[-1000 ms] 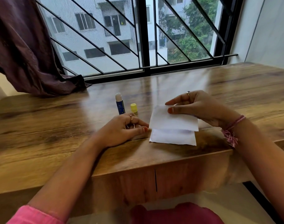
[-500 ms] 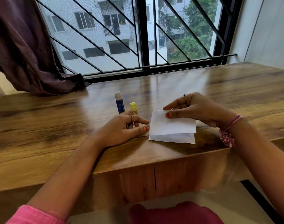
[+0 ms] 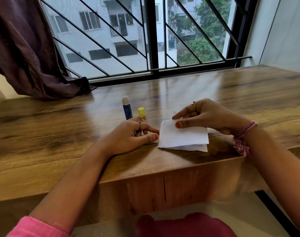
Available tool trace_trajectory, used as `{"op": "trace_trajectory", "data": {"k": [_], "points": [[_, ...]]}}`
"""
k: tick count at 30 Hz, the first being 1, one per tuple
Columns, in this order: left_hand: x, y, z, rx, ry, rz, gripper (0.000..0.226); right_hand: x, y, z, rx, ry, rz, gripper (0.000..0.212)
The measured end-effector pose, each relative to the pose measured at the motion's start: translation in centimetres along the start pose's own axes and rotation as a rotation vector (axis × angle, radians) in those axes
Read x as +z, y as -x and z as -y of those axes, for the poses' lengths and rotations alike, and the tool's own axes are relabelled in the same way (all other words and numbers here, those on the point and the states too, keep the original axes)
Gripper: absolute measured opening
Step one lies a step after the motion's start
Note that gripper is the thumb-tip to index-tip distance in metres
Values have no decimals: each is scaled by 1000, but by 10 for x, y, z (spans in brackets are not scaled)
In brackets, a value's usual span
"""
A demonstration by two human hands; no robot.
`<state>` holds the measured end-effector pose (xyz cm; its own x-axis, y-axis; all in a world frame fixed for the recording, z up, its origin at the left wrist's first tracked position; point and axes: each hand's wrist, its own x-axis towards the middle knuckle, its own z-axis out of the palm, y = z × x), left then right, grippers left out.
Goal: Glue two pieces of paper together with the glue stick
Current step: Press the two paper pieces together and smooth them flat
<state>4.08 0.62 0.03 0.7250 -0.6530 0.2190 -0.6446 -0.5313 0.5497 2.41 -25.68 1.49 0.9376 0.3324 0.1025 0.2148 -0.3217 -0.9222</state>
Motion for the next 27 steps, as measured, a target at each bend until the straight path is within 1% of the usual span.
{"op": "trace_trajectory", "data": {"k": [8,12,16,27], "points": [[1,-1,2,-9,-15,-6,29,-1,-1,-2,-2,24,-1,39],[0,-1,2,-11,-20,0,31,-1,-1,-2,-5,33,3,44],[0,-1,2,-8,-18,5,34,-1,-1,-2,2,35,5,41],[0,0,2,-5,0,11,29,0,-1,-2,15,58,2,40]]}}
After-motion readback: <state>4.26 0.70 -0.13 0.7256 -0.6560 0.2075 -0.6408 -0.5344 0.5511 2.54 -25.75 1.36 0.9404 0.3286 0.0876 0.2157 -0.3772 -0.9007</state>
